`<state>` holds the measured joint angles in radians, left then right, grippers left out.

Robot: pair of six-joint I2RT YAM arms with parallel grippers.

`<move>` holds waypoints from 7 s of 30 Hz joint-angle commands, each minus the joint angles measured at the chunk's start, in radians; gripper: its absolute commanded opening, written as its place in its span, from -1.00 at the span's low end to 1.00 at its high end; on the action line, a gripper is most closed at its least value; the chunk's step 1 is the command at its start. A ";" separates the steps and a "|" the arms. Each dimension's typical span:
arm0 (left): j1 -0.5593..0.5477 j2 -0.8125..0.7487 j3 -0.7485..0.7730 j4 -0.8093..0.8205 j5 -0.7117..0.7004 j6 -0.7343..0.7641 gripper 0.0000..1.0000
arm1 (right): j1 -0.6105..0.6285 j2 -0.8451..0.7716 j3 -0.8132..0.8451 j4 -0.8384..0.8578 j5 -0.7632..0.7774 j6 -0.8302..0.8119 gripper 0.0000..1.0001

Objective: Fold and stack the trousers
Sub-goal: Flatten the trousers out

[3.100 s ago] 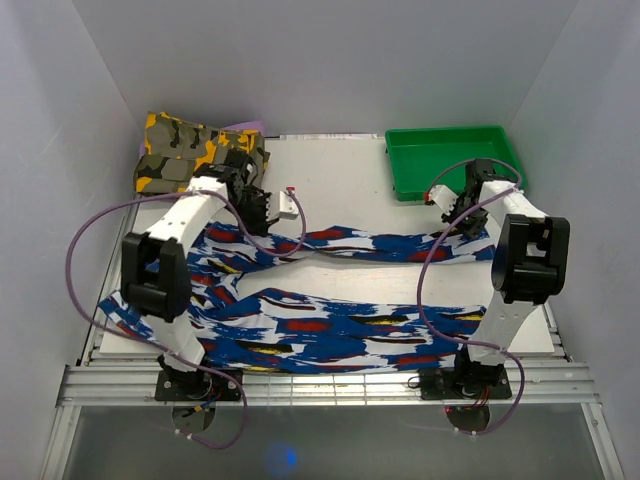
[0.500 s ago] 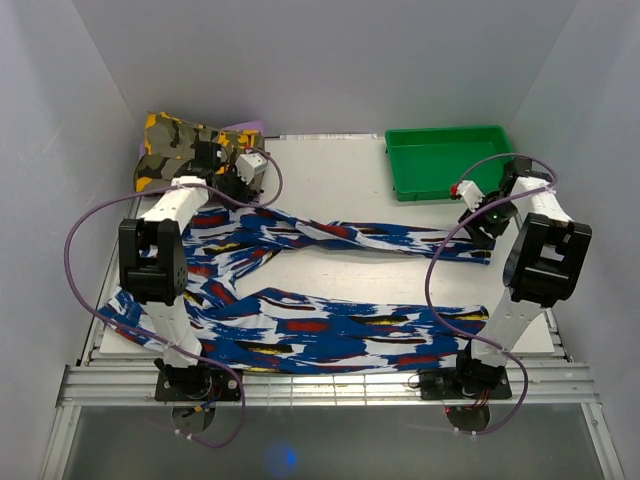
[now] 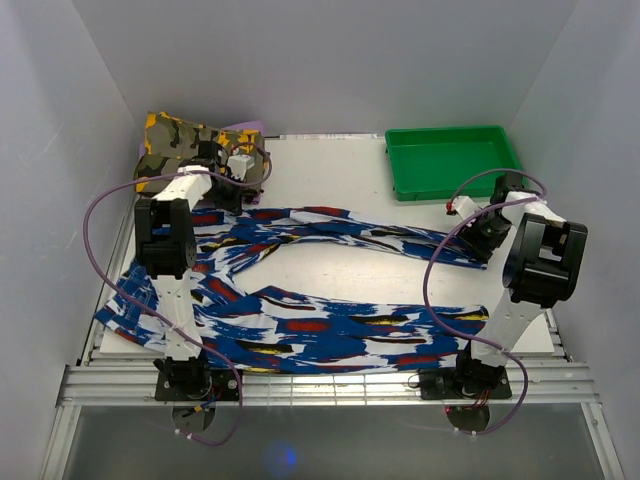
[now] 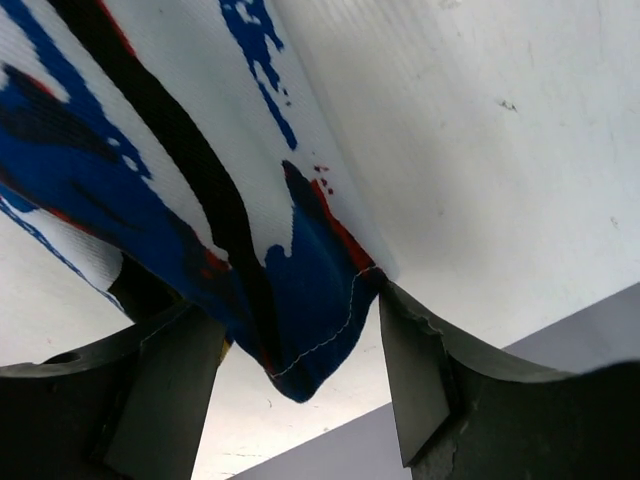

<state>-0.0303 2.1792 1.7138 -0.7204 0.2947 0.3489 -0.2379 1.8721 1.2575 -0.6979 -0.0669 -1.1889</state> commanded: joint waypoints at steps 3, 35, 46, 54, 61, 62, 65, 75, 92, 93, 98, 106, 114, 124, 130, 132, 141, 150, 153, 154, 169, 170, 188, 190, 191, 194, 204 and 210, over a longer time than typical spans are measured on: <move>0.029 -0.097 -0.049 -0.024 -0.072 -0.028 -1.00 | -0.044 -0.109 -0.105 0.035 0.099 -0.081 0.34; 0.029 -0.378 -0.111 -0.016 0.115 0.019 0.72 | 0.110 -0.027 0.195 -0.200 -0.142 -0.104 0.36; 0.029 -0.570 -0.365 -0.056 0.090 0.159 0.57 | 0.150 0.304 0.672 -0.165 -0.089 0.143 -0.85; 0.014 -0.628 -0.447 -0.079 0.208 0.249 0.50 | 0.166 0.259 0.621 -0.265 -0.068 0.241 0.29; -0.117 -0.575 -0.499 -0.088 0.178 0.277 0.33 | 0.196 0.081 0.320 -0.195 -0.088 0.166 -0.15; -0.132 -0.567 -0.497 -0.088 0.176 0.274 0.31 | 0.198 0.090 0.310 -0.195 -0.090 0.170 -0.19; -0.154 -0.539 -0.497 -0.097 0.211 0.278 0.24 | 0.198 0.098 0.228 -0.123 -0.053 0.175 -0.20; -0.201 -0.463 -0.649 -0.143 0.075 0.447 -0.23 | 0.169 0.141 0.108 0.005 0.127 0.112 -0.82; -0.204 -0.595 -0.447 -0.272 0.256 0.432 0.08 | 0.109 -0.097 0.226 -0.603 -0.109 -0.043 0.35; -0.203 -0.593 -0.469 -0.283 0.221 0.436 0.08 | 0.111 -0.108 0.182 -0.610 -0.109 -0.040 0.34; -0.204 -0.588 -0.560 -0.270 0.064 0.479 0.08 | 0.130 -0.175 -0.052 -0.520 -0.073 -0.006 0.31; -0.203 -0.576 -0.623 -0.379 0.051 0.755 0.08 | 0.166 -0.203 -0.245 -0.420 -0.044 -0.003 0.30; -0.204 -0.503 -0.669 -0.266 -0.026 0.762 -0.02 | 0.176 -0.217 -0.389 -0.287 0.044 -0.003 0.06; -0.177 -0.526 -0.695 -0.231 -0.042 0.759 -0.87 | 0.169 -0.218 -0.373 -0.235 0.101 0.015 -0.85; -0.051 -0.483 -0.611 -0.180 -0.049 0.679 -1.00 | 0.124 -0.206 -0.247 -0.241 0.142 -0.026 -0.85; -0.040 -0.484 -0.605 -0.148 -0.057 0.665 -1.00 | 0.098 -0.185 -0.218 -0.242 0.156 -0.041 -0.84; -0.029 -0.536 -0.641 -0.025 -0.075 0.625 -1.00 | 0.023 -0.090 -0.201 -0.221 0.237 -0.077 -0.84; -0.028 -0.604 -0.596 -0.097 0.082 0.619 -0.79 | 0.025 -0.142 -0.296 -0.196 0.260 -0.086 -0.85; -0.029 -0.633 -0.551 -0.154 0.155 0.619 -0.56 | 0.026 -0.151 -0.232 -0.253 0.198 -0.074 -0.13; -0.029 -0.651 -0.537 -0.162 0.188 0.604 -0.31 | 0.026 -0.151 -0.140 -0.294 0.126 -0.057 -0.01; -0.056 -0.501 -0.456 -0.088 0.144 0.444 0.05 | 0.135 0.074 0.244 -0.206 -0.033 -0.038 0.02; -0.059 -0.489 -0.456 -0.086 0.144 0.441 0.05 | 0.140 0.076 0.226 -0.193 -0.028 -0.054 0.04; -0.051 -0.452 -0.479 -0.125 0.127 0.567 -1.00 | 0.140 0.056 0.073 -0.034 0.154 -0.150 -0.85; -0.031 -0.487 -0.479 -0.139 0.159 0.587 -1.00 | 0.111 -0.008 0.056 -0.051 0.147 -0.173 -0.84; -0.030 -0.501 -0.487 -0.137 0.162 0.596 -1.00 | 0.101 -0.027 0.045 -0.054 0.147 -0.182 -0.85; -0.029 -0.539 -0.542 -0.151 0.190 0.665 -1.00 | 0.088 -0.062 -0.016 -0.058 0.159 -0.210 -0.84; -0.088 -0.561 -0.439 -0.234 0.270 0.603 0.42 | 0.140 -0.002 0.208 -0.256 0.004 -0.046 0.27; -0.071 -0.484 -0.228 -0.127 0.255 0.264 0.41 | 0.325 -0.004 0.456 -0.298 -0.249 0.112 -0.02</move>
<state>-0.1131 1.6794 1.3849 -0.9310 0.5262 0.8158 -0.0387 1.8957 1.6459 -0.9409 -0.1143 -1.1687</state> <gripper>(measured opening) 0.707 0.514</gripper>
